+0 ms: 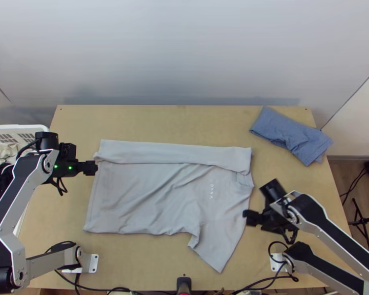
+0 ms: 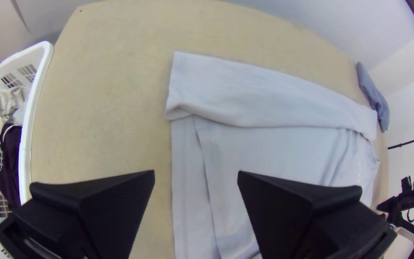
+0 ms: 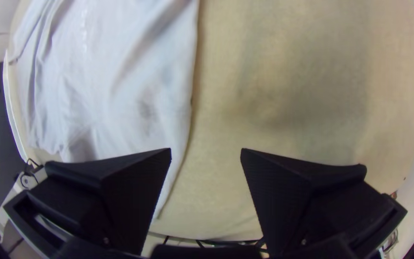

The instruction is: Fold the t-shirt

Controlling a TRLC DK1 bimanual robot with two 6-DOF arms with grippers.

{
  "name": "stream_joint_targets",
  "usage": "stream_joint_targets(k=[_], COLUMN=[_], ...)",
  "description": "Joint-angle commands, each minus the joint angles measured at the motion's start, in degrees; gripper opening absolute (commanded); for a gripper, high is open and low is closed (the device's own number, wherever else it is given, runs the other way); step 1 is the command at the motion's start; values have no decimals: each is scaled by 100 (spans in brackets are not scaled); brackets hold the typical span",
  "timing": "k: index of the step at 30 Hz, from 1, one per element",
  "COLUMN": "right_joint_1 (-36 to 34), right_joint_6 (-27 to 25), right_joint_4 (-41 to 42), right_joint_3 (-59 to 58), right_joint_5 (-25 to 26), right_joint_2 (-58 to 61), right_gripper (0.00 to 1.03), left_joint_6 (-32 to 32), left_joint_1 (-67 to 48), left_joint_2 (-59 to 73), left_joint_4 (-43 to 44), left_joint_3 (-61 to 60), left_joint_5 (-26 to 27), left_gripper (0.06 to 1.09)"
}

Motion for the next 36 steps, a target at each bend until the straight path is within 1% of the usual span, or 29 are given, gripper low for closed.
stream_joint_targets(k=[1,5,7,9,13,15,17,18,20,22,23,25,27,28,29,30,33,36], right_joint_1=[923,1029,1073,1090,1125,1125,1117,1125,1134,1134,1143,1178,1222,1240,1249,1284,1301,1301], right_joint_6=[-63,-283,-424,-459,-538,-652,-661,-670,-679,-687,-740,-784,-802,-837,-872,-907,-951,-951], right_joint_4=[21,276,470,672,979,997,997,1006,1015,1015,1015,1067,1155,1199,1217,1217,1234,1261], right_joint_3=[-103,-33,-15,-15,-24,-15,-24,-33,-15,-15,-24,-24,-51,-59,-77,-94,-121,-121], right_joint_5=[-284,-284,-284,-284,-284,-275,-284,-284,-284,-284,-284,-284,-275,-258,-240,-240,-223,-223], right_joint_2=[517,983,1132,1193,1343,1466,1545,1554,1554,1554,1554,1554,1501,1484,1448,1422,1352,1352], right_gripper=[64,64,55,48,47,47,46,45,38,38,35,23,14,5,3,3,3,3], left_joint_6=[-132,-176,-185,-185,-167,-158,-114,-97,-26,0,0,26,123,246,448,747,1916,2944], left_joint_1=[-95,-86,-95,-86,-86,-86,-86,-86,-86,-77,-68,-68,-51,-33,-16,19,195,283], left_joint_2=[-151,-230,-265,-283,-326,-344,-370,-379,-406,-406,-414,-406,-414,-414,-414,-414,-485,-379], left_joint_4=[-73,-108,-152,-187,-249,-275,-328,-354,-424,-451,-460,-503,-583,-714,-943,-1215,-2085,-3167], left_joint_3=[13,22,22,22,5,-4,5,13,57,75,84,84,93,119,154,207,286,374], left_joint_5=[-5,-41,-49,-76,-102,-111,-111,-111,-111,-111,-111,-111,-120,-120,-137,-164,-260,-410], left_gripper=[91,91,91,91,91,91,91,91,91,91,91,91,91,91,91,91,91,91])
